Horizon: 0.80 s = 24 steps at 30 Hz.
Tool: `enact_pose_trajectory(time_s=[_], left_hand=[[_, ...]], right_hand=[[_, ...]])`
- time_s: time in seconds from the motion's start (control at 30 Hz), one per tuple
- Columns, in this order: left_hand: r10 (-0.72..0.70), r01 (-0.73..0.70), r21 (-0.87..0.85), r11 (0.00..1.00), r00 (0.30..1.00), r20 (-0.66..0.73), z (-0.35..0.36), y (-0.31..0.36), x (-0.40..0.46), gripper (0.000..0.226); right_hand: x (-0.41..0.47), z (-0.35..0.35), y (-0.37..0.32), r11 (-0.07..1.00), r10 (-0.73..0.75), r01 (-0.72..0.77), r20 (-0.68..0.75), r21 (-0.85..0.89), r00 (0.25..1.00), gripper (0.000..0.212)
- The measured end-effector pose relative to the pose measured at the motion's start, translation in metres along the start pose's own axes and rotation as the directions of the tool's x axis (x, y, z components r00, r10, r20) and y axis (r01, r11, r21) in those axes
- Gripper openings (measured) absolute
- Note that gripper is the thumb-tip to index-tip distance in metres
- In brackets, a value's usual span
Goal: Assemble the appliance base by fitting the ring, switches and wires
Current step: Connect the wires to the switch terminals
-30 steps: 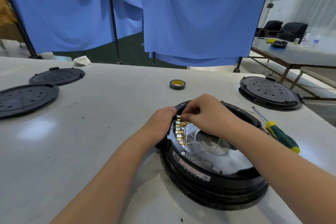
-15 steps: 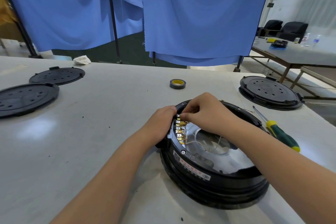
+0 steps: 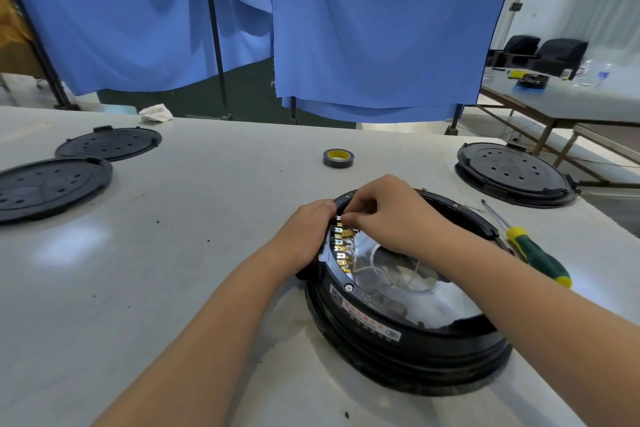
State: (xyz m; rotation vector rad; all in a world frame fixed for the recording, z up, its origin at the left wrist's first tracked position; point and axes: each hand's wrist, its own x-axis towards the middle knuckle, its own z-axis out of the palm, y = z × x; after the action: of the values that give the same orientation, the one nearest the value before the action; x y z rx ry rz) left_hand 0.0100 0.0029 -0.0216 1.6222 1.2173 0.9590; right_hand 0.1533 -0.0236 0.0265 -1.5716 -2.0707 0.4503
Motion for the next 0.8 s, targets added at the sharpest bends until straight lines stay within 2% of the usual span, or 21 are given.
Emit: enact_pose_trajectory(time_s=[0.13,0.27,0.47,0.57,0.67,0.8], left_hand=[[-0.009,0.009,0.006,1.0,1.0,0.007,0.0,0.001,0.001,0.033],[-0.014,0.013,0.02,1.0,1.0,0.024,-0.001,0.0,0.002,0.035],[-0.027,0.026,0.038,0.999,0.999,0.024,-0.001,0.002,0.003,0.034],[-0.023,0.022,0.038,0.999,0.999,0.029,-0.001,0.002,0.002,0.035],[-0.009,0.009,0.019,1.0,1.0,0.008,-0.001,0.002,0.0,0.04],[-0.01,0.01,0.0,1.0,1.0,0.02,-0.002,0.001,0.0,0.035]], right_hand=[[0.002,-0.003,0.0,0.984,-0.115,0.117,0.026,-0.132,0.993,0.005],[0.003,-0.004,0.001,0.945,-0.186,0.191,0.046,-0.264,0.982,0.012],[0.003,0.003,-0.001,0.993,-0.059,0.058,-0.007,-0.1,0.998,0.009],[0.003,0.002,0.0,0.997,-0.053,0.053,0.006,-0.059,0.999,0.013],[0.0,0.001,0.004,0.998,-0.054,0.054,0.012,-0.022,0.998,0.009],[-0.006,-0.007,0.013,0.998,-0.066,0.066,-0.063,0.005,0.996,0.012]])
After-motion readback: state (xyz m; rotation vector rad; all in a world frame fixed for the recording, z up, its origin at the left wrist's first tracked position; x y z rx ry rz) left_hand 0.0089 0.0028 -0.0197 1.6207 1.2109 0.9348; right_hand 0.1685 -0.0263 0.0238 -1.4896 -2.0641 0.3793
